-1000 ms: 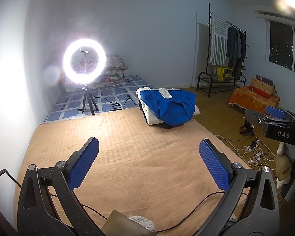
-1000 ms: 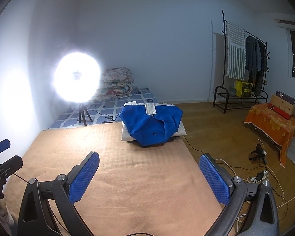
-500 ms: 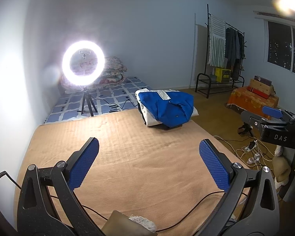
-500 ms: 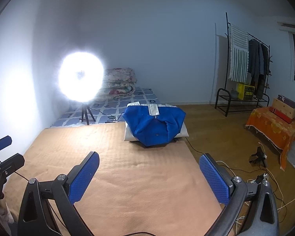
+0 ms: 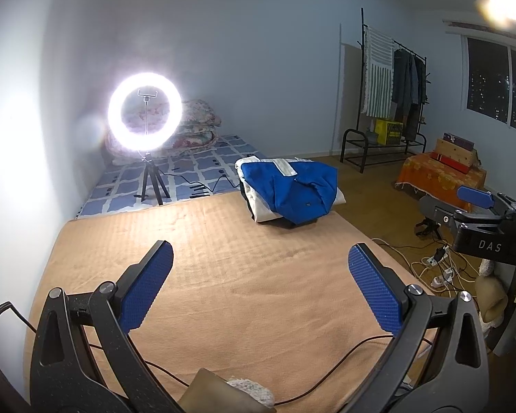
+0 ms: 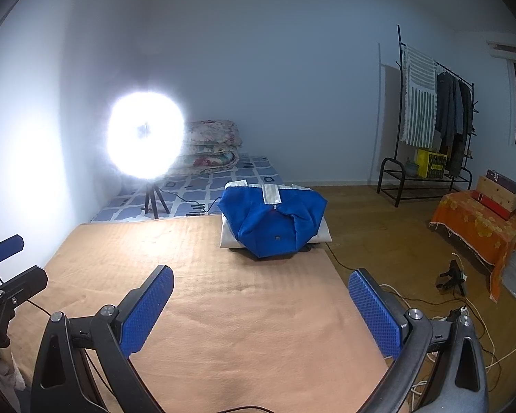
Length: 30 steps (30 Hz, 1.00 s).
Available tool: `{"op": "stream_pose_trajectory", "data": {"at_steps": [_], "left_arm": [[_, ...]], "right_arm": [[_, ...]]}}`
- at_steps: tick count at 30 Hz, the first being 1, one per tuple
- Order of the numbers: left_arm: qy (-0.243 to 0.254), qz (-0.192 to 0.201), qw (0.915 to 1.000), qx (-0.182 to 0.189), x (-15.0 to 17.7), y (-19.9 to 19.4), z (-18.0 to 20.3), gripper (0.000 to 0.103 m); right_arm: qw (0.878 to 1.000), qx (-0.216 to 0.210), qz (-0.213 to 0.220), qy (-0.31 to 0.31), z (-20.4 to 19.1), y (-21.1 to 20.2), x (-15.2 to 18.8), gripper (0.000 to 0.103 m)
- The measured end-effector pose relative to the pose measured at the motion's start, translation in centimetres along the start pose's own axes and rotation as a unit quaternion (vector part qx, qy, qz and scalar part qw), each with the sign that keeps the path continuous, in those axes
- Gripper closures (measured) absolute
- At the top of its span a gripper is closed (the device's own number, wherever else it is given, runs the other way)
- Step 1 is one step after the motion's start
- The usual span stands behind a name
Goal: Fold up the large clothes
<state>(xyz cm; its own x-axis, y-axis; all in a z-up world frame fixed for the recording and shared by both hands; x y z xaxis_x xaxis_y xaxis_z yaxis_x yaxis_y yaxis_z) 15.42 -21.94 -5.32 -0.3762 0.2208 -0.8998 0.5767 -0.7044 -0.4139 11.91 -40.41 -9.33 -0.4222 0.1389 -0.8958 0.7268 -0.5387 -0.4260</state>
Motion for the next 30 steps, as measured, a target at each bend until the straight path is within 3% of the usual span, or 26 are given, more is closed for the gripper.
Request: {"op": "stream_pose_trajectory", "data": {"at_steps": [30], "left_arm": [[-0.002, 0.009, 0.9999, -0.007, -0.25, -0.34, 0.14, 0.0]], "right_arm": [[1.0, -0.007, -0.001, -0.012, -0.28, 0.38, 0.36, 0.0]]}}
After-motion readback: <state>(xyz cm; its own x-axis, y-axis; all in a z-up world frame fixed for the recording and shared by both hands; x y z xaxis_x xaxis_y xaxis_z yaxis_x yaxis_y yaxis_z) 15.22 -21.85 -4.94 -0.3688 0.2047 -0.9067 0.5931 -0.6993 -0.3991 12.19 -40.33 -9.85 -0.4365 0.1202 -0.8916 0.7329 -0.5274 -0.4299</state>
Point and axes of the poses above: each gripper's, at about its wrist camera, not at the fingertips, and y roughly the way its jaws point, z to its right, x to its underside, the point moved 8 cm from there along y, roughly the way its jaws point, and after that the axes turned 14 degrees about x, right-handed, at the moved point
